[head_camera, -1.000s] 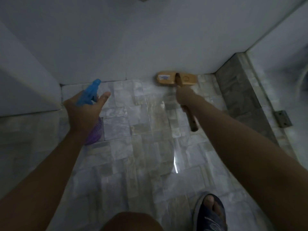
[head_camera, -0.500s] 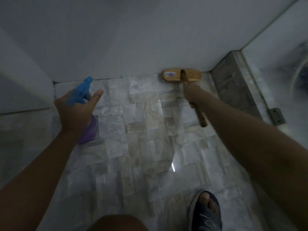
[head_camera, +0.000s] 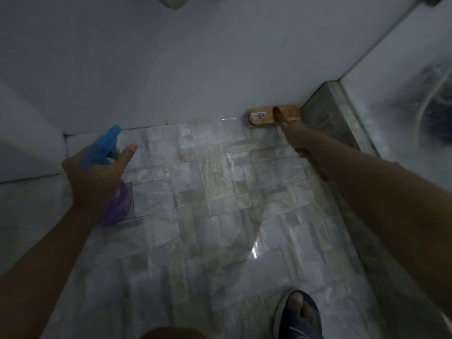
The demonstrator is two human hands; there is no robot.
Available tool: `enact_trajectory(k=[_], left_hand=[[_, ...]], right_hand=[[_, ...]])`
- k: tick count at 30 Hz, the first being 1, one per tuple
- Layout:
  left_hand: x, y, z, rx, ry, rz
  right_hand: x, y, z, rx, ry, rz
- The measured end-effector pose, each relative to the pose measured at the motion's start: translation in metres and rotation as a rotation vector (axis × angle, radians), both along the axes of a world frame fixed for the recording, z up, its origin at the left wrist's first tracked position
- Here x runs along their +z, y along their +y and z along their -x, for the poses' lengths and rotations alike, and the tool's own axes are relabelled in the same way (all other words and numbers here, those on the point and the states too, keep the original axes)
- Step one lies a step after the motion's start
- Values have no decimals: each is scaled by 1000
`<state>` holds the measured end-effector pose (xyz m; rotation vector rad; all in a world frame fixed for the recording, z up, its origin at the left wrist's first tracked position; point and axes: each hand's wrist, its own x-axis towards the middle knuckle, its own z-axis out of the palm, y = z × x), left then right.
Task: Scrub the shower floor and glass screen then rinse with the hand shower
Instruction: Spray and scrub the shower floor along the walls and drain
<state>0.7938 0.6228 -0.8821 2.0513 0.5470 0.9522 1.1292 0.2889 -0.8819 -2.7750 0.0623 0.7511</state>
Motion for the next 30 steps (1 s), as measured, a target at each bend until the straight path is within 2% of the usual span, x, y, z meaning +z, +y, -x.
enact_trajectory(k=[3,8,11,14,18,21,25,28,30], left_hand=[[-1,0,-2,-9,32,64],[6,-1,1,-22,15,55],[9,-2,4,-36,50,100],[10,-1,3,-56,24,64],[21,-4,-2,-63,96,125],[17,1,1,-69,79,204],[15,-3,4,-67,57,188],[14,-4,-1,-68,69,185],[11,-1,-4,-57,42,170]], right_hand=[[19,5,15,-58,-2,-86],[32,32,65,180,53,-8],[28,16,45,132,-14,-8],[15,-9,4,14,-18,57],[39,16,39,95,20,43],[34,23,39,76,7,-3],[38,28,53,0,-32,25],[41,64,93,24,9,-117],[33,107,120,128,41,-166]])
